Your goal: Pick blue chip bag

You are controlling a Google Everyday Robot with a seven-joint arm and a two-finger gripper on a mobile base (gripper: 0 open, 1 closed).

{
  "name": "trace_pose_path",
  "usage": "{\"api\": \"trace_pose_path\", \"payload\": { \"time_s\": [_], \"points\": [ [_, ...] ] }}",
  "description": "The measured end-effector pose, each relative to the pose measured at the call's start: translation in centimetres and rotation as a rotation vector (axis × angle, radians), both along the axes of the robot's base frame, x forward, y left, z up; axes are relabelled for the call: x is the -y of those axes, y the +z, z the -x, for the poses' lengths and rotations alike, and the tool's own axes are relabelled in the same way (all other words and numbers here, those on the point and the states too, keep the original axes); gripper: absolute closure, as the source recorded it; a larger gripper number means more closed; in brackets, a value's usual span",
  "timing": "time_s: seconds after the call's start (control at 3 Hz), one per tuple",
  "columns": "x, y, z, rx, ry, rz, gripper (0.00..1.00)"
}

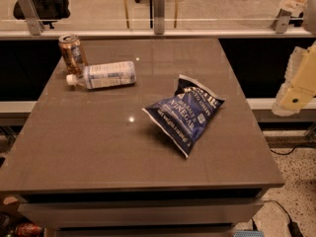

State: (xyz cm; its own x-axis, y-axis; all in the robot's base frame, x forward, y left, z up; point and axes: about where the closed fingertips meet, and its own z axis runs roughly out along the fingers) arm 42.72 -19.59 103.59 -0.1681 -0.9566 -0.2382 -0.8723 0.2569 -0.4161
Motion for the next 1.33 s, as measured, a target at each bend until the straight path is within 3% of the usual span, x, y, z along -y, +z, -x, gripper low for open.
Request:
{"api": "trace_pose_path", "payload": {
  "time_s": [0.33, 1.0, 1.33],
  "points": [
    [-0.2, 0.7, 0.1, 0.015, 0.016, -0.011, 0.0],
    [-4.3, -1.5, -0.5, -0.023, 0.28, 0.04, 0.0],
    [-6.5, -3.9, -0.8, -0.041, 0.419, 0.117, 0.0]
  ]
}}
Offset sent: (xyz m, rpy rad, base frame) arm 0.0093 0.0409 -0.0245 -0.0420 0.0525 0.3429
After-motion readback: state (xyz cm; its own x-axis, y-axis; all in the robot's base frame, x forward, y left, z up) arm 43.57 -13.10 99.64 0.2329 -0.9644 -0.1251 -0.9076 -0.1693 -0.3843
